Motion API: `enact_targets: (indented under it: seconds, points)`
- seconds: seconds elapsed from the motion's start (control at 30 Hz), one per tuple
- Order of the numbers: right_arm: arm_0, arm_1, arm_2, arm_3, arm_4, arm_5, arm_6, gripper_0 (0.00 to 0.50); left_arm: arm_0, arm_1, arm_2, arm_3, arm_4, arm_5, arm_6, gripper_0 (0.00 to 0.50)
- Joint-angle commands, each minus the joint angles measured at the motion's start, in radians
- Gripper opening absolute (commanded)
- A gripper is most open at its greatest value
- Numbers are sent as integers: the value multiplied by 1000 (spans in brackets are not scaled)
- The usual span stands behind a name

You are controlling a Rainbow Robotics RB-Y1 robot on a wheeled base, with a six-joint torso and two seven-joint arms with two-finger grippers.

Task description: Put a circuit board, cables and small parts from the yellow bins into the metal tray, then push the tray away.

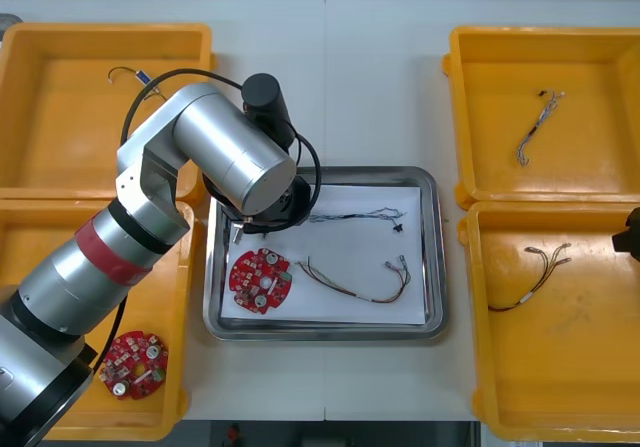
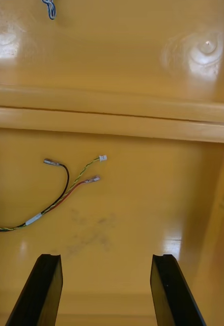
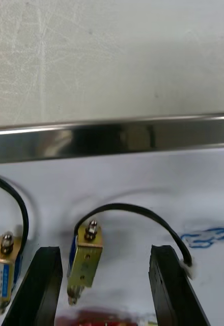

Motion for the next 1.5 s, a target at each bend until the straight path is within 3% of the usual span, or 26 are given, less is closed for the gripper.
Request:
enact_targets:
  seconds: [0.03,0.37,0.6,0.73,0.9,1.17,1.5]
  points:
    - [18,-37,-35,-29,-16,3,-49,500,-44,-16,43,-92,12,62,84,500]
    - [18,-37,-37,-29,-33,3,-86,500,-44,30,168,-183,23,158,56,500]
    - [1,-54,-31,-32,-59,3,-95,500,-44,114,300,-226,139,228,-34,500]
    - [-19,-86,-2,-35,-116,3,-105,500,-44,174,372,-253,199,282,-68,500]
    - [-94,-135,73,-43,-218,3,-111,500,-42,269,439,-272,277,301,-116,500]
    - [-235,-137,210,-55,-310,3,-117,500,-1,392,516,-276,378,301,-137,500]
    - [-393,-72,457,-86,-287,3,-115,500,156,498,573,-336,411,301,-172,500]
